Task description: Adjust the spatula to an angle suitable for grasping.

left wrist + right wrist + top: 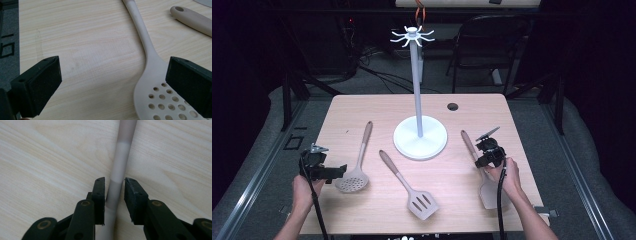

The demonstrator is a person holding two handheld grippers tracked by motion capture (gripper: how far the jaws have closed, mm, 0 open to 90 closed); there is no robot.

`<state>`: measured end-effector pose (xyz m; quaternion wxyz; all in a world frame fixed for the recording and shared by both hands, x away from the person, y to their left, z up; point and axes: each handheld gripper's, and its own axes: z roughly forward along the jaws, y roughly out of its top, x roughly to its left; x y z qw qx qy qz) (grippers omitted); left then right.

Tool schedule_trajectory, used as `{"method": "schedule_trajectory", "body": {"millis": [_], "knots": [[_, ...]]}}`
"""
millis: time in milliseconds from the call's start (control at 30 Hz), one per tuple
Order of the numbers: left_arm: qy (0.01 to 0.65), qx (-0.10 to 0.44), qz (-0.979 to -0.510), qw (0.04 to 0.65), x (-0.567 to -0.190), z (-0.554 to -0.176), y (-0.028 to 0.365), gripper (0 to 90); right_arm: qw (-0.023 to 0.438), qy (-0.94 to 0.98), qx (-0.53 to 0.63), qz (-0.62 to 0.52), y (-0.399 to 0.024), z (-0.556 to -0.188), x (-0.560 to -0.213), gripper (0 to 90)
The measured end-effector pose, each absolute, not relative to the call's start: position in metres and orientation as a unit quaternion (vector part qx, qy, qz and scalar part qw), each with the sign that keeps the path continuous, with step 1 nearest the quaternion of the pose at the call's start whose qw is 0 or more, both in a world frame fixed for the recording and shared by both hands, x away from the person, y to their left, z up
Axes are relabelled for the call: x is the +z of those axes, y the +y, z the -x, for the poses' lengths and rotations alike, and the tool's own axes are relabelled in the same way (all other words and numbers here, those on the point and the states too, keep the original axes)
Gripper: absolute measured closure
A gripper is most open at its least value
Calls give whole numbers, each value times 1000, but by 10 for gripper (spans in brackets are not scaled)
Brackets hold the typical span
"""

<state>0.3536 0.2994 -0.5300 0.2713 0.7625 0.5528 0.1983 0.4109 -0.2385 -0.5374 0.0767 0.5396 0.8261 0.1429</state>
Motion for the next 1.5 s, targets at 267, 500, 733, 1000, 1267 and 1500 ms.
{"method": "schedule_trajectory", "body": {"millis": [267,500,733,1000,1267,1500], "knots": [[553,198,-762,271,-530,-354,299,1,76,816,141,-555,-233,-419,-544,737],[551,196,-764,271,-530,-354,298,1,80,817,130,-555,-231,-419,-544,741],[553,197,-763,272,-530,-354,298,2,85,819,121,-554,-229,-419,-546,748],[554,199,-760,274,-529,-353,299,2,72,806,143,-570,-235,-419,-547,765],[567,203,-746,285,-524,-351,303,5,78,805,176,-560,-238,-415,-539,785],[563,206,-748,285,-518,-348,298,20,100,810,215,-537,-238,-404,-519,785]]}}
